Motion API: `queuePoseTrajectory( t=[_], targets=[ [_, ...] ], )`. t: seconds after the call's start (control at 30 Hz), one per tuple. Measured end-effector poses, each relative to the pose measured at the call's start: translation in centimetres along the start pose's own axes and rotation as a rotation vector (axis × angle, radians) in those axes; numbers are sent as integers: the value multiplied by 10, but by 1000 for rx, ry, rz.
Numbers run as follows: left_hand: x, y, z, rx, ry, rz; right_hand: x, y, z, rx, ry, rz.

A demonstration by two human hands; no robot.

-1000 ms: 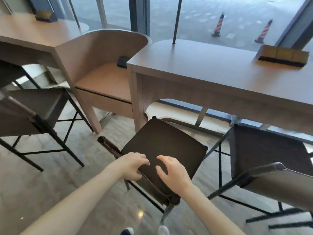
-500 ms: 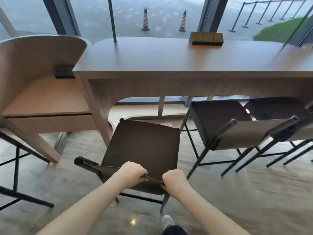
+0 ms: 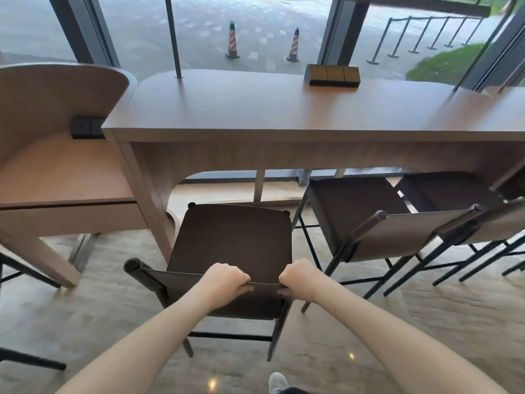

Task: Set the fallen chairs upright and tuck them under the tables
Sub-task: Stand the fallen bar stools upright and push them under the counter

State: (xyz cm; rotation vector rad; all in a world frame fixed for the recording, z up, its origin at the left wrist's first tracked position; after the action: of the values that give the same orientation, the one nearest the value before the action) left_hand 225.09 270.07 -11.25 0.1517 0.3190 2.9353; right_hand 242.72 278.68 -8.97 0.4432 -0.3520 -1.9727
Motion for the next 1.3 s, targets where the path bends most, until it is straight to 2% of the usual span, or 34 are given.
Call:
queuePoseTrajectory(
  t=[0.67,1.3],
  targets=[
    [-39,-120,32,-30,70,155,-155,-27,0,4,204,183],
    [-85,-180,35,47,73,236,-230,-38,-53,-57,220,317]
  ],
)
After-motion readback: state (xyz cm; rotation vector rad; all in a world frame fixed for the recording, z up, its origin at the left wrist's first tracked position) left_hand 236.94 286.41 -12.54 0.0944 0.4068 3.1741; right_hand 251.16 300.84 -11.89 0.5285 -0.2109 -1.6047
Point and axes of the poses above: each hand's wrist, its own y-axis away from the middle knuckle, its own z-axis out of the back of the hand, x = y × z, the point moved 1 cm from there along -y, towards the middle knuckle, and after that the axes turned 5 degrees about -y, right-handed, at the moved point
